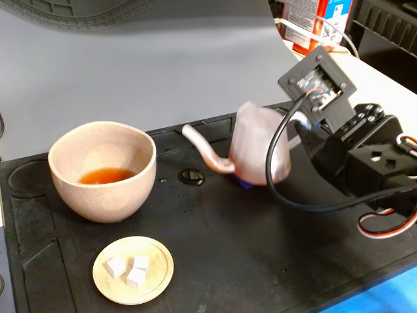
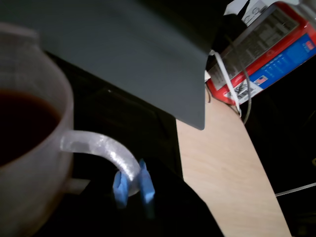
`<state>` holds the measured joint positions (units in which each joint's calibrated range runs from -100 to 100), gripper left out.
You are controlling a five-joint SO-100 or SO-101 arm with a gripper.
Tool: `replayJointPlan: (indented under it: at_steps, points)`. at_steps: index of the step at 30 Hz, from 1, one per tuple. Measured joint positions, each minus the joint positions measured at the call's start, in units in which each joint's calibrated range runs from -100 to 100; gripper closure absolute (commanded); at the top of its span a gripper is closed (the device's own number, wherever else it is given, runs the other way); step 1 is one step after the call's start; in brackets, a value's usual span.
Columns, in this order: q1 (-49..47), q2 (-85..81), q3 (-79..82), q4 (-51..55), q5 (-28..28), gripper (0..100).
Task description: Pick up a kettle and pour liquid into a cup.
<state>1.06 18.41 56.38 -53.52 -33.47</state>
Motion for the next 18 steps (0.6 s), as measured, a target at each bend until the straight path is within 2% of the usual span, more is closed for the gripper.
replayJointPlan:
  at_steps: [18]
  points:
    - [-0.2, 6.8, -5.0, -0.5, -0.1, 100]
